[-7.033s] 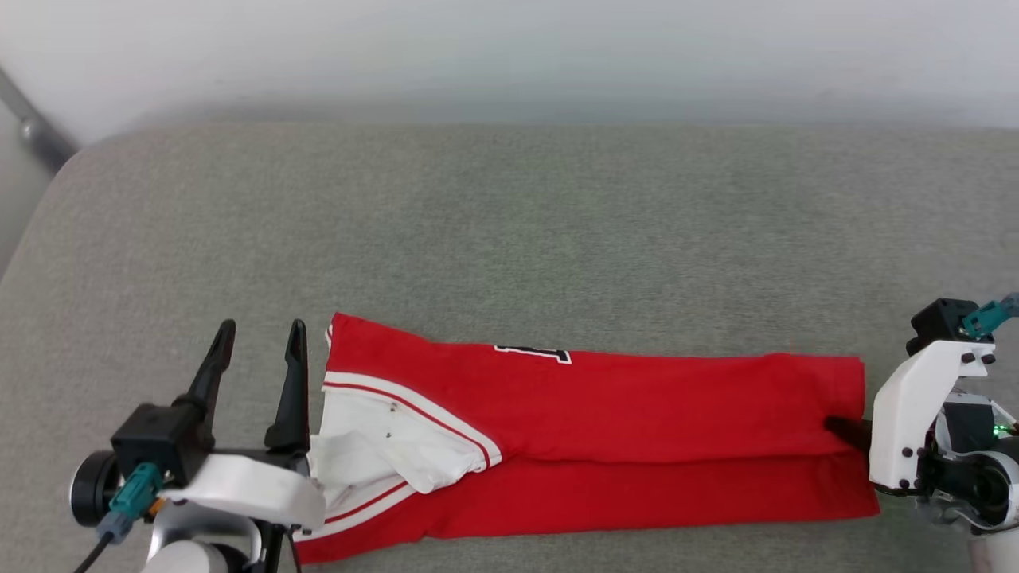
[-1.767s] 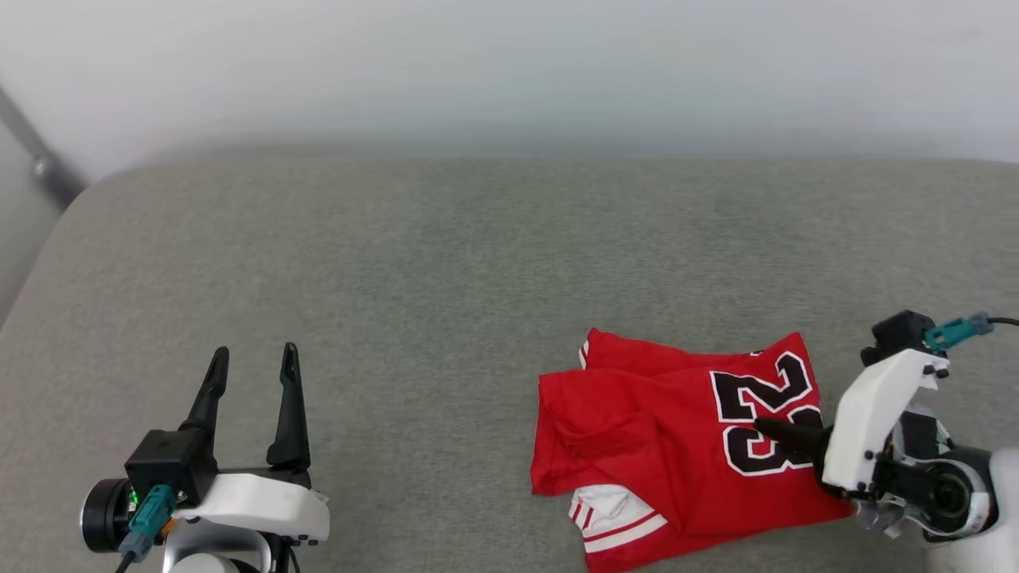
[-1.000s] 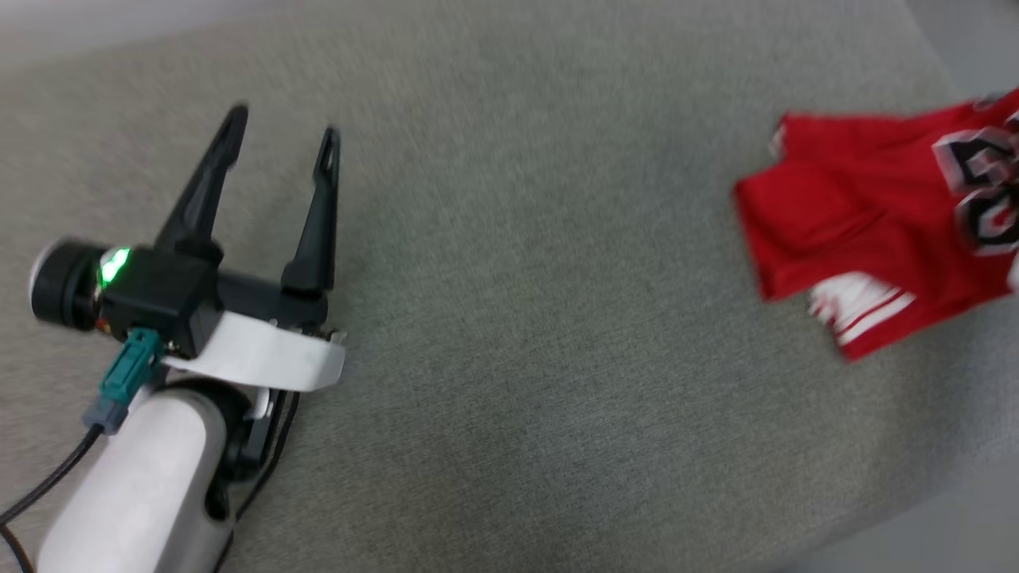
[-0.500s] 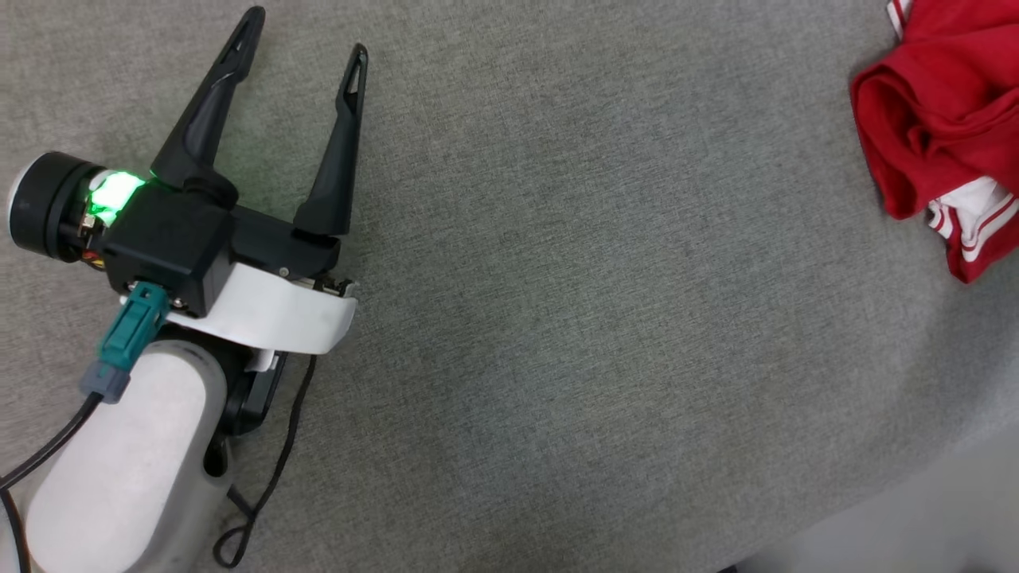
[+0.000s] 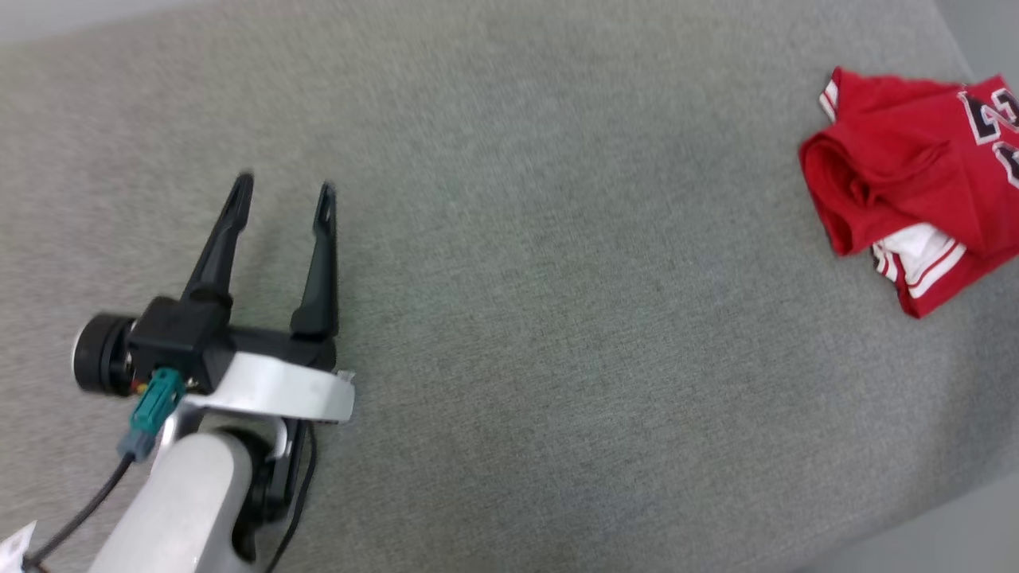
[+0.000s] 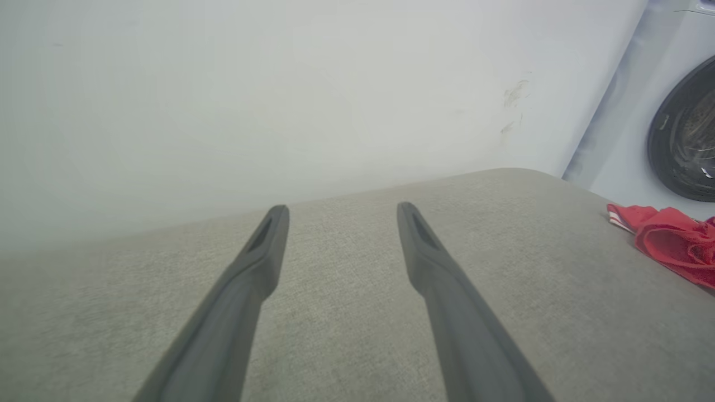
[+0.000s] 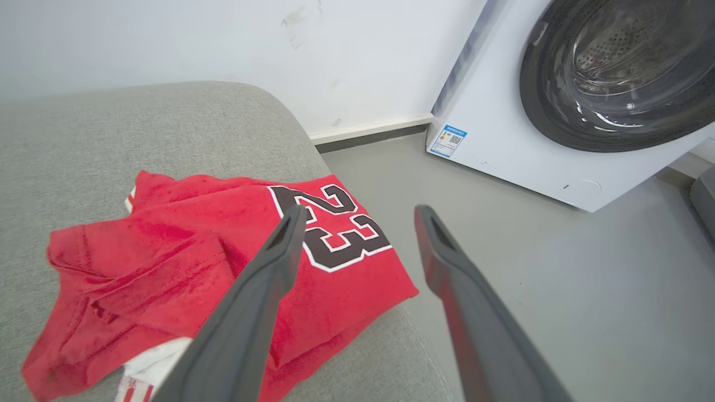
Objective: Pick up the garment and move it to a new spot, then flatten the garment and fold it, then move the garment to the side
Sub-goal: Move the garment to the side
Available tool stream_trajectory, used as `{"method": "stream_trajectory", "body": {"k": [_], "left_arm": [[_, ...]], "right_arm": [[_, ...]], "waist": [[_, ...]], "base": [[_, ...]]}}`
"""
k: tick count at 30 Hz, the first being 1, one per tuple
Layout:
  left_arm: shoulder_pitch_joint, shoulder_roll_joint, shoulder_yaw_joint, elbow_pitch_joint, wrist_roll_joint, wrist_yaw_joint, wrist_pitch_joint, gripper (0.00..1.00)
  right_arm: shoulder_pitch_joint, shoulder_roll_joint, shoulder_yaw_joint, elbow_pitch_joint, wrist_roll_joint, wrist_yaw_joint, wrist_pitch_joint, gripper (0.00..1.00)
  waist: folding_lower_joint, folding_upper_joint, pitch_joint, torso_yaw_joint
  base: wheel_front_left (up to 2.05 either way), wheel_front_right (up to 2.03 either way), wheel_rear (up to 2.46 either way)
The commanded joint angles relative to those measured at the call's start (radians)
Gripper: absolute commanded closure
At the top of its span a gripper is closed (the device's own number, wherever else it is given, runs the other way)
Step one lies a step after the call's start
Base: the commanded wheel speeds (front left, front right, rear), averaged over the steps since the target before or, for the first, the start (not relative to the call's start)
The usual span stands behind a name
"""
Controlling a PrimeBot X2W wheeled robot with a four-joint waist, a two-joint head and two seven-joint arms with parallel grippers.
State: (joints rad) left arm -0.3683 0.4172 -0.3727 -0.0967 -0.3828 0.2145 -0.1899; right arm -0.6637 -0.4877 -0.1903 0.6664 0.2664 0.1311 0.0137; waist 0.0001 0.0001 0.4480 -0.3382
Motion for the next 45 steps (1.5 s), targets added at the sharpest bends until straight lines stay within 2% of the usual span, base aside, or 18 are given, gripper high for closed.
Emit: {"method": "stream_trajectory", "body": {"k": [1, 8, 16, 20, 28, 36, 45], "left_arm": [[0.055, -0.007, 0.014, 0.019, -0.017, 0.015, -0.018, 0.0], [0.166, -0.026, 0.056, 0.06, -0.067, 0.044, -0.047, 0.0], [0.24, -0.023, 0.108, 0.117, -0.102, 0.052, -0.064, 0.0], [0.262, -0.018, 0.12, 0.132, -0.11, 0.048, -0.068, 0.0], [0.341, 0.014, 0.121, 0.152, -0.098, 0.043, -0.069, 0.0], [0.402, 0.006, 0.092, 0.17, -0.104, 0.028, -0.07, 0.0], [0.388, -0.004, 0.088, 0.178, -0.113, 0.018, -0.072, 0.0]], "right_arm": [[0.06, 0.011, 0.03, -0.033, 0.003, -0.001, -0.029, 0.0], [0.246, 0.085, 0.11, -0.167, 0.04, -0.001, -0.096, 0.0], [0.38, 0.197, 0.175, -0.354, 0.007, -0.001, -0.128, 0.0], [0.43, 0.237, 0.171, -0.426, -0.027, -0.001, -0.131, 0.0], [0.624, 0.337, 0.149, -0.628, -0.068, -0.001, -0.087, 0.0], [0.754, 0.369, 0.143, -0.791, -0.098, -0.001, 0.012, 0.0], [0.78, 0.382, 0.137, -0.851, -0.107, -0.001, 0.038, 0.0]], "waist": [[-0.0001, -0.0001, -0.111, 0.05], [-0.0001, -0.0001, -0.235, 0.128], [-0.0001, -0.0001, -0.33, 0.221], [-0.0001, -0.0001, -0.357, 0.25], [-0.0001, -0.0001, -0.425, 0.288], [-0.0001, -0.0001, -0.468, 0.303], [-0.0001, -0.0001, -0.469, 0.303]], "base": [[0.0, 0.0, 0.0], [0.0, 0.0, 0.0], [0.0, 0.0, 0.0], [0.0, 0.0, 0.0], [0.0, 0.0, 0.0], [0.0, 0.0, 0.0], [0.0, 0.0, 0.0]]}}
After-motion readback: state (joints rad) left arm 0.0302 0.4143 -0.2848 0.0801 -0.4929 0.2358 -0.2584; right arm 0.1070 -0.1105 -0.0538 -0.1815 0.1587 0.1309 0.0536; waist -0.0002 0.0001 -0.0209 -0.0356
